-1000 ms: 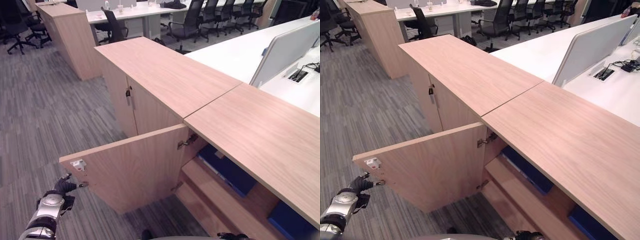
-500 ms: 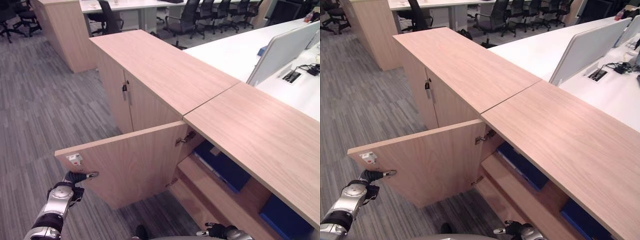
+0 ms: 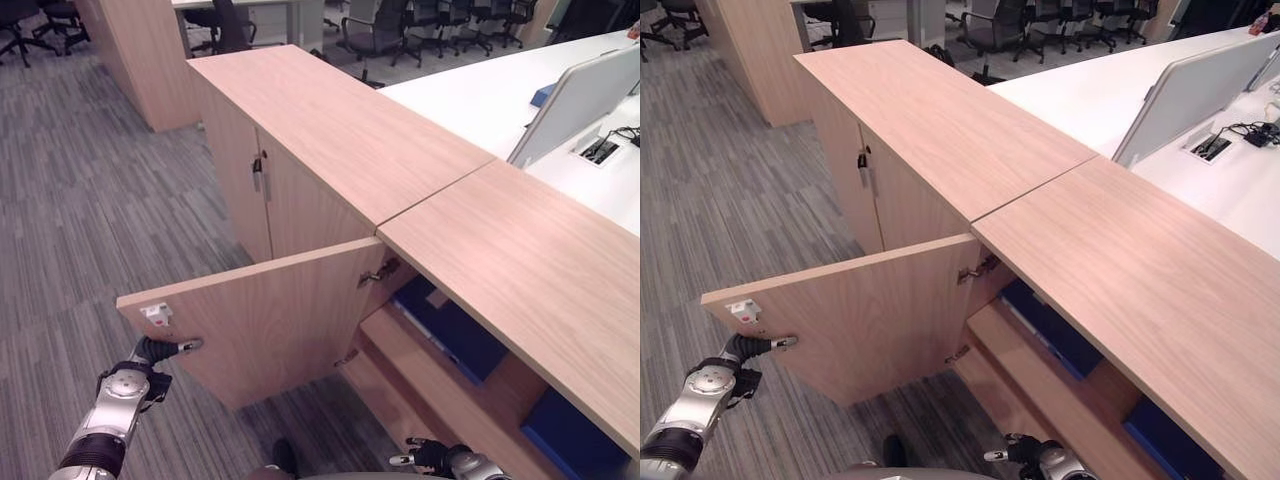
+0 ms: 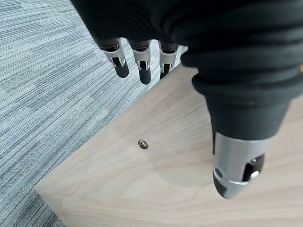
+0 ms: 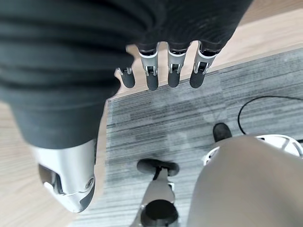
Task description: Put the empty folder in the office cabinet
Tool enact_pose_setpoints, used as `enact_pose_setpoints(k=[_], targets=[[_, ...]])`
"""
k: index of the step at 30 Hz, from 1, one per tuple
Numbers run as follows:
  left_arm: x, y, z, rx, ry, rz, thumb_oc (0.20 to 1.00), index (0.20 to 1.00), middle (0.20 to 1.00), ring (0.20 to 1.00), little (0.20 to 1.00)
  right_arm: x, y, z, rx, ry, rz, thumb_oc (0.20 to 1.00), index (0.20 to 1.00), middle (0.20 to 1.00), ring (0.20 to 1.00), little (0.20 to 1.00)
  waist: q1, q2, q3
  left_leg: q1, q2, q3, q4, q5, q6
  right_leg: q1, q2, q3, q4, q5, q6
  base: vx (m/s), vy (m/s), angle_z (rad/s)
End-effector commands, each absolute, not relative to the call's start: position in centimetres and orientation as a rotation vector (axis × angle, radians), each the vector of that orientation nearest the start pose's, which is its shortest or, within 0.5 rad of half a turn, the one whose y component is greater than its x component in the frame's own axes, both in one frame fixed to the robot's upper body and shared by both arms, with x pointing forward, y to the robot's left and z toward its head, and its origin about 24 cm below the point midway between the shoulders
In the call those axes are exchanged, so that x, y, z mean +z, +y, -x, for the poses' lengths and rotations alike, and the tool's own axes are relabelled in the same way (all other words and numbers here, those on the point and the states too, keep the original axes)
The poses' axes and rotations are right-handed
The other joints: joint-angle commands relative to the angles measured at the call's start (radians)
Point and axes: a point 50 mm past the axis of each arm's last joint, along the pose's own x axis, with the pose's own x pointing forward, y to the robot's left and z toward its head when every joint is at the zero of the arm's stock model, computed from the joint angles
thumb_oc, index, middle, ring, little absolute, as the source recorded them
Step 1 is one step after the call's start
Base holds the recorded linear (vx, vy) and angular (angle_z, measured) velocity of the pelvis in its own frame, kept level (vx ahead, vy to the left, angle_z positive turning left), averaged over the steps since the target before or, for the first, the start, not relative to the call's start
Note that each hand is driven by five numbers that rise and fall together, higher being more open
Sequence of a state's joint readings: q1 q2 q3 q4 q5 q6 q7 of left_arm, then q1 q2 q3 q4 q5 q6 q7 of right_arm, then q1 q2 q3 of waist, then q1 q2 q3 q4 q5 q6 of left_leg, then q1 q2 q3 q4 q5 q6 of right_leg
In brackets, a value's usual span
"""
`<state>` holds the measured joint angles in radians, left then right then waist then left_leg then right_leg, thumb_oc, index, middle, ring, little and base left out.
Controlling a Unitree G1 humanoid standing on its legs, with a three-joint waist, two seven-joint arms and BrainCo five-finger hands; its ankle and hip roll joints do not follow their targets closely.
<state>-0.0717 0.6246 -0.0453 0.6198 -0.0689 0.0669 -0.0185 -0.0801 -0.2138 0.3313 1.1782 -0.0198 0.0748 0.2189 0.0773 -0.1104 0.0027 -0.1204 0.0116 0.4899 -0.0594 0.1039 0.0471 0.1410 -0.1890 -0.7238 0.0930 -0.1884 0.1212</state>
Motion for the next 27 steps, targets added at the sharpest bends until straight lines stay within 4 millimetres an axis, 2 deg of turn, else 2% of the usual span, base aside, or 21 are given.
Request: enact_pose_setpoints(k=[1,4,6,7,8,9,11,12,14,15,16,18,19,20,21,22,23,24,26,27], targets=[[2.3,27.1,-28.0,-0.009,0.267,-0.491,1.0,1.0,1.0,1.0,1.0,-15.5,-19.3,-13.4,0.391,1.193,0.327,1.0,1.0,1.0,1.0,1.0,-0.013,0.014,-0.012,0.009,0.149,-0.037,0.222,-0.147,-0.102,-0.099,0.005,0.05,-0.051,0.166,-0.032,0.0,0.0,0.0],[2.2,27.7,-27.8,0.027,0.267,-0.471,1.0,1.0,1.0,1.0,1.0,-15.1,-20.0,-14.4,0.371,1.172,0.361,1.0,1.0,1.0,1.0,1.0,0.013,0.017,0.008,-0.01,0.153,-0.113,0.35,-0.225,-0.105,-0.095,-0.005,0.087,-0.02,0.142,-0.044,-0.02,0.05,-0.42],[1.8,27.4,-27.7,0.027,0.275,-0.45,1.0,1.0,1.0,1.0,1.0,-15.1,-20.8,-14.3,0.328,1.179,0.357,1.0,1.0,1.0,1.0,1.0,0.017,0.028,0.016,-0.007,0.141,-0.158,0.384,-0.239,-0.112,-0.088,-0.006,0.1,-0.016,0.138,-0.046,-0.07,0.121,-0.56],[1.8,27.1,-27.9,0.021,0.27,-0.447,1.0,1.0,1.0,1.0,1.0,-15.0,-21.1,-14.3,0.311,1.183,0.354,1.0,1.0,1.0,1.0,1.0,0.016,0.035,0.016,0.001,0.128,-0.178,0.356,-0.249,-0.109,-0.092,-0.009,0.102,-0.016,0.141,-0.043,-0.16,0.292,-0.29],[1.8,26.5,-28.1,-0.001,0.266,-0.455,1.0,1.0,1.0,1.0,1.0,-15.0,-21.7,-14.0,0.28,1.184,0.346,1.0,1.0,1.0,1.0,1.0,0.0,0.054,0.003,0.037,0.082,-0.195,0.265,-0.254,-0.084,-0.116,-0.024,0.1,-0.011,0.171,-0.027,-0.12,0.255,-0.08],[1.8,26.5,-28.1,-0.002,0.266,-0.454,1.0,1.0,1.0,1.0,1.0,-15.0,-21.7,-14.0,0.279,1.185,0.347,1.0,1.0,1.0,1.0,1.0,0.0,0.054,0.002,0.042,0.077,-0.195,0.254,-0.249,-0.081,-0.116,-0.027,0.1,-0.01,0.173,-0.025,-0.15,0.293,0.03],[1.5,25.8,-28.2,-0.029,0.271,-0.458,1.0,1.0,1.0,1.0,1.0,-14.8,-22.3,-14.3,0.236,1.163,0.328,1.0,1.0,1.0,1.0,1.0,-0.019,0.07,-0.001,0.066,0.026,-0.199,0.183,-0.243,-0.052,-0.158,-0.063,0.111,0.005,0.222,0.009,-0.19,0.319,0.13],[1.3,25.8,-27.9,-0.035,0.278,-0.466,1.0,1.0,1.0,1.0,1.0,-14.7,-22.3,-14.5,0.213,1.148,0.308,1.0,1.0,1.0,1.0,1.0,-0.026,0.083,0.0,0.089,-0.012,-0.197,0.128,-0.229,-0.035,-0.183,-0.097,0.121,0.006,0.268,0.038,-0.23,0.383,-0.08],[0.8,26.0,-27.5,-0.038,0.298,-0.463,1.0,1.0,1.0,1.0,1.0,-14.8,-22.1,-14.4,0.204,1.152,0.281,1.0,1.0,1.0,1.0,1.0,-0.028,0.086,0.008,0.106,-0.035,-0.178,0.086,-0.212,-0.024,-0.196,-0.131,0.109,0.004,0.312,0.068,-0.28,0.319,-0.56],[0.3,26.2,-27.1,-0.041,0.321,-0.464,1.0,1.0,1.0,1.0,1.0,-15.2,-22.4,-13.3,0.19,1.198,0.267,1.0,1.0,1.0,1.0,1.0,-0.03,0.093,0.019,0.106,-0.048,-0.17,0.066,-0.189,-0.011,-0.208,-0.196,0.078,0.033,0.36,0.111,-0.37,0.287,-0.43],[0.1,26.0,-27.1,-0.048,0.328,-0.468,1.0,1.0,1.0,1.0,1.0,-15.5,-22.4,-12.6,0.176,1.221,0.253,1.0,1.0,1.0,1.0,1.0,-0.035,0.109,0.021,0.095,-0.041,-0.175,0.061,-0.176,-0.002,-0.184,-0.222,0.102,0.117,0.317,0.095,-0.34,0.241,0.09],[0.0,25.9,-27.2,-0.06,0.333,-0.474,1.0,1.0,1.0,1.0,1.0,-15.8,-22.7,-11.5,0.157,1.255,0.24,1.0,1.0,1.0,1.0,1.0,-0.04,0.114,0.005,0.09,-0.047,-0.185,0.042,-0.165,0.002,-0.155,-0.245,0.159,0.205,0.295,0.092,-0.1,0.055,0.23],[-0.6,25.7,-27.0,-0.068,0.354,-0.477,1.0,1.0,1.0,1.0,1.0,-16.1,-23.3,-9.8,0.136,1.306,0.243,1.0,1.0,1.0,1.0,1.0,-0.034,0.097,-0.034,0.07,-0.051,-0.196,0.033,-0.143,0.0,-0.077,-0.22,0.23,0.195,0.257,0.081,-0.01,-0.135,0.2],[-0.9,25.5,-27.0,-0.081,0.366,-0.479,1.0,1.0,1.0,1.0,1.0,-16.2,-23.6,-9.2,0.128,1.326,0.247,1.0,1.0,1.0,1.0,1.0,-0.028,0.079,-0.057,0.056,-0.06,-0.204,0.031,-0.134,0.0,-0.052,-0.181,0.28,0.164,0.226,0.08,-0.02,-0.217,-0.31],[-1.0,25.4,-26.9,-0.085,0.372,-0.481,1.0,1.0,1.0,1.0,1.0,-16.2,-23.6,-9.0,0.128,1.33,0.246,1.0,1.0,1.0,1.0,1.0,-0.027,0.07,-0.063,0.046,-0.062,-0.206,0.035,-0.131,-0.002,-0.042,-0.162,0.306,0.151,0.208,0.077,-0.07,-0.259,-0.45],[-1.4,25.4,-26.7,-0.082,0.386,-0.472,1.0,1.0,1.0,1.0,1.0,-16.2,-23.6,-9.1,0.125,1.329,0.252,1.0,1.0,1.0,1.0,1.0,-0.017,0.061,-0.074,0.02,-0.058,-0.197,0.052,-0.124,-0.008,-0.013,-0.134,0.324,0.113,0.195,0.077,-0.06,-0.173,-0.28],[-1.4,25.4,-26.7,-0.082,0.386,-0.472,1.0,1.0,1.0,1.0,1.0,-16.2,-23.6,-9.1,0.125,1.329,0.252,1.0,1.0,1.0,1.0,1.0,-0.017,0.061,-0.074,0.02,-0.058,-0.197,0.052,-0.124,-0.008,-0.013,-0.134,0.324,0.112,0.195,0.077,-0.13,-0.267,-0.02],[-1.3,25.5,-26.7,-0.069,0.382,-0.461,1.0,1.0,1.0,1.0,1.0,-16.1,-23.3,-9.9,0.14,1.307,0.275,1.0,1.0,1.0,1.0,1.0,0.003,0.062,-0.072,-0.003,-0.034,-0.182,0.069,-0.109,-0.018,0.001,-0.103,0.315,0.076,0.136,0.06,-0.11,-0.225,-0.38],[-1.2,25.5,-26.6,-0.057,0.375,-0.435,1.0,1.0,1.0,1.0,1.0,-16.1,-22.9,-10.3,0.172,1.294,0.295,1.0,1.0,1.0,1.0,1.0,0.015,0.06,-0.071,-0.017,-0.004,-0.171,0.082,-0.092,-0.035,0.017,-0.063,0.314,0.029,0.088,0.042,-0.12,-0.345,-0.63],[-1.2,25.4,-26.5,-0.047,0.367,-0.411,1.0,1.0,1.0,1.0,1.0,-16.1,-22.7,-10.5,0.188,1.289,0.309,1.0,1.0,1.0,1.0,1.0,0.019,0.057,-0.055,-0.037,0.022,-0.176,0.113,-0.082,-0.049,0.02,-0.025,0.332,0.007,0.054,0.021,-0.12,-0.385,-0.59]])
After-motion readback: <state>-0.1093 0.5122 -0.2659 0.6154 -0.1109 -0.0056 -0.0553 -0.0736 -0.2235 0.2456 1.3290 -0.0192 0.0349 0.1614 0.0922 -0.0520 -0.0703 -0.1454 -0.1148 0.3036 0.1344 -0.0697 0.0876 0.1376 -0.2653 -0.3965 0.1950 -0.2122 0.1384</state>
